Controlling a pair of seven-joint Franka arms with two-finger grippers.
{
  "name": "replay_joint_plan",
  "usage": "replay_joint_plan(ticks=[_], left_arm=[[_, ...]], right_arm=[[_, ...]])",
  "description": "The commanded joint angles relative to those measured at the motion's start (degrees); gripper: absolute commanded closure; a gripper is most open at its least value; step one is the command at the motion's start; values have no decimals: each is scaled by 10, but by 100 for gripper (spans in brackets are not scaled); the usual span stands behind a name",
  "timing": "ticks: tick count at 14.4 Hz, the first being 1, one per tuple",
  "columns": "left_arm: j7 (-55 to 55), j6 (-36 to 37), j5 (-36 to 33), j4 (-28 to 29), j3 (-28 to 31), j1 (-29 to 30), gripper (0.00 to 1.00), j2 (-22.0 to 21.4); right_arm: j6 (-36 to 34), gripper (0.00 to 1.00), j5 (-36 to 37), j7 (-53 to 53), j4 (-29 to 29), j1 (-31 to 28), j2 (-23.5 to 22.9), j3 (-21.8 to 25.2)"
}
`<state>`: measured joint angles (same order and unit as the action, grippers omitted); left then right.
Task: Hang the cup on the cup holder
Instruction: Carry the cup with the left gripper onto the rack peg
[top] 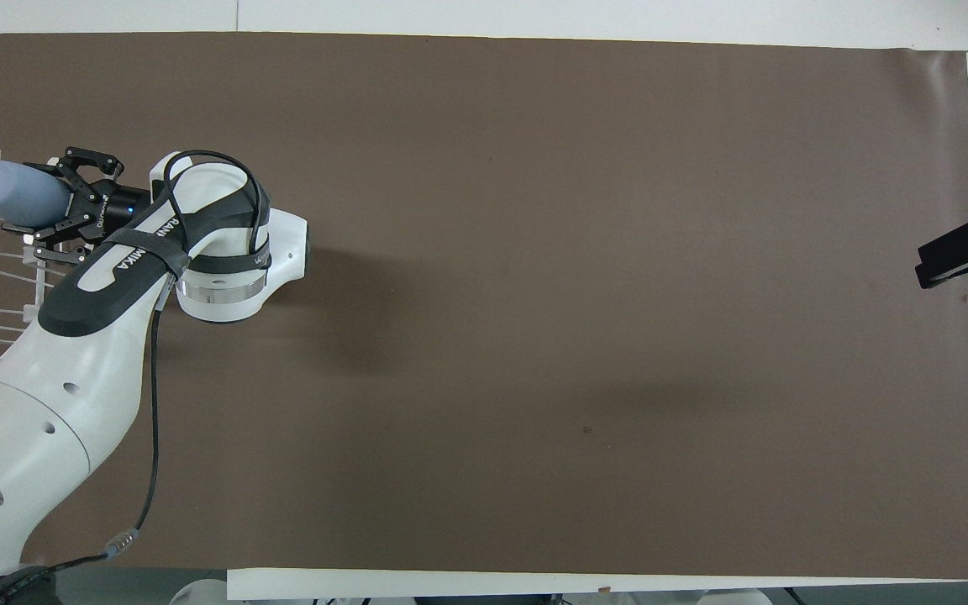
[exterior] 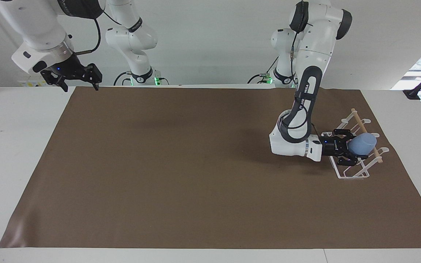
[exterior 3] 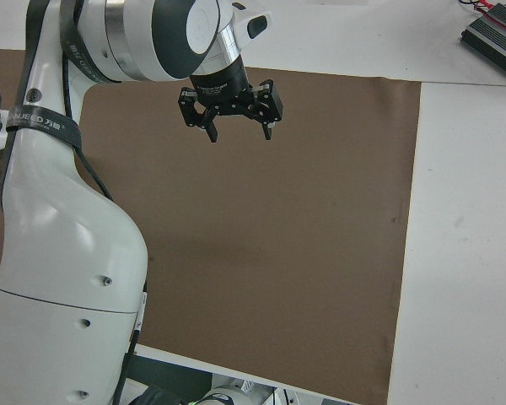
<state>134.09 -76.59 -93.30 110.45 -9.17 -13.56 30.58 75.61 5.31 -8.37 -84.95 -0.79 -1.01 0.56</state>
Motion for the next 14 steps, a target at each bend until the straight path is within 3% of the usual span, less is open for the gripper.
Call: replay_joint_plan(ticks=[1, 3, 4, 5, 9, 12, 14], left_arm=[[3, -11, -5, -9, -2, 11, 92, 13], [4, -18, 5, -14, -3, 11, 33, 13], [4, -18, 14, -19, -2, 11, 11, 14], [4, -19, 21, -25, -3, 11, 0, 14], [3, -25, 32, -52, -4, 5, 0, 1], [-15, -31, 77, -74, -8, -9, 0, -54], [-61, -41, 110, -106, -8, -9, 0, -68]], right_arm=[[-4, 0, -3, 6, -2, 3, 6, 1], [-4, 0, -3, 4, -2, 3, 6, 1], [-4, 0, -3, 4, -2, 3, 6, 1], [-4, 0, -2, 4, -2, 3, 6, 1], [-5, 0, -2, 4, -2, 3, 6, 1], [-6, 0, -2, 3, -2, 3, 6, 1], [-6, 0, -2, 4, -2, 3, 6, 1]])
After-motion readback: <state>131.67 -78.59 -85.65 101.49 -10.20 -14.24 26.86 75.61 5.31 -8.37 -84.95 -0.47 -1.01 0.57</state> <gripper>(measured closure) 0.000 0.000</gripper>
